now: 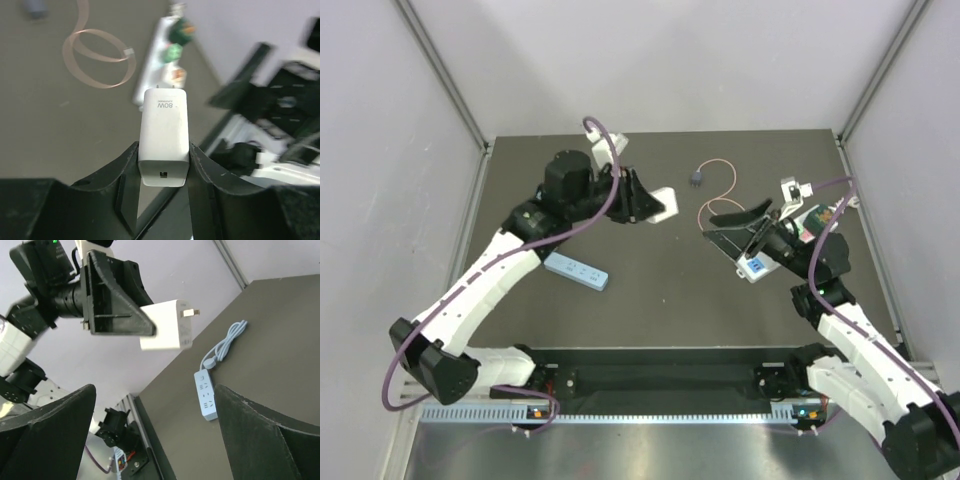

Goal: Insert the plug

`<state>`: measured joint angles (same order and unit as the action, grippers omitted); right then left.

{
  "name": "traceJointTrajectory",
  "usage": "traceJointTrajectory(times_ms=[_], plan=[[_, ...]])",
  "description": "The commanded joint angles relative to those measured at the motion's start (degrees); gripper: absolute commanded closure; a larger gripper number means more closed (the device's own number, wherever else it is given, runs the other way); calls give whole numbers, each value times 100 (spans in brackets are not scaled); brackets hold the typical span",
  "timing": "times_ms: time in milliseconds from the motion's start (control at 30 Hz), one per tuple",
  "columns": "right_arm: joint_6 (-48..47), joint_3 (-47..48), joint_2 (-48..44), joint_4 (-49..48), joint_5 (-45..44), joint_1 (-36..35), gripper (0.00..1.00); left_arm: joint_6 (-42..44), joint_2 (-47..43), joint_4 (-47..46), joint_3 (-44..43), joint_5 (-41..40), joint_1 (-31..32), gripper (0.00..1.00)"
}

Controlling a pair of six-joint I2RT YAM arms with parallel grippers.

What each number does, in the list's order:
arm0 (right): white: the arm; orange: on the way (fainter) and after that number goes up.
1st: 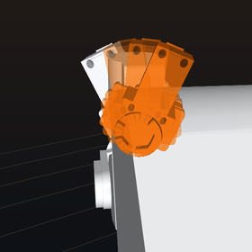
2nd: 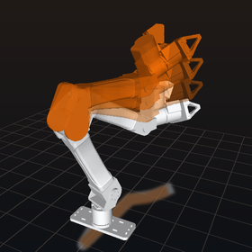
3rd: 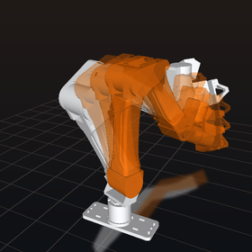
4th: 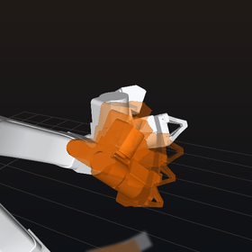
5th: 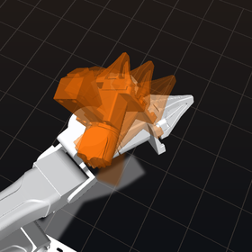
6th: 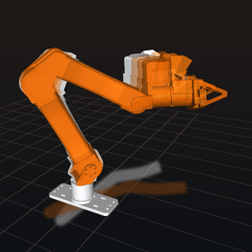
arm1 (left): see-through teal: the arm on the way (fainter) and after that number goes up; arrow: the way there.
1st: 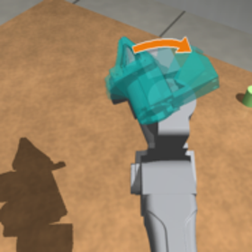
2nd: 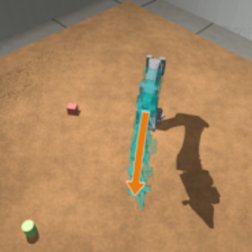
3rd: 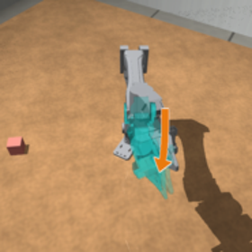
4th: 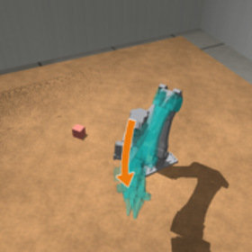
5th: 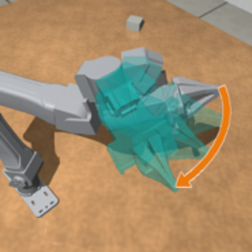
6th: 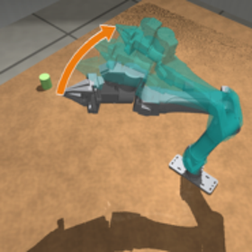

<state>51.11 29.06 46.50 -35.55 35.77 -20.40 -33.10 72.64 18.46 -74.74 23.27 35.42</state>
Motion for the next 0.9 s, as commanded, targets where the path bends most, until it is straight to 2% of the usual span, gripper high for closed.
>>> traceJointTrajectory(times_ms=[0, 67, 167, 300, 433, 667, 867], plan=[[-874, 469, -360, 1031, -149, 63, 0, 1217, 108, 2676, -821, -1190, -333, 100], [-1093, 618, -413, 1558, -167, 63, 0, 1648, 294, 3825, -1287, -1917, -588, 100], [-1533, 724, -475, 2025, -114, 80, 0, 2087, 531, 4533, -1613, -2798, -817, 100], [-1604, 698, -510, 2123, 44, 89, 0, 2659, 891, 5228, -1676, -2881, -949, 100], [-1604, 610, -502, 2078, 193, 89, 0, 3063, 1269, 5343, -1474, -2775, -958, 100], [-1587, 531, -387, 2157, 457, 89, 0, 3414, 2201, 5704, -1535, -3091, -1054, 100], [-1578, 548, -405, 2228, 580, 89, 0, 3653, 2588, 5660, -1622, -3144, -1458, 100]])
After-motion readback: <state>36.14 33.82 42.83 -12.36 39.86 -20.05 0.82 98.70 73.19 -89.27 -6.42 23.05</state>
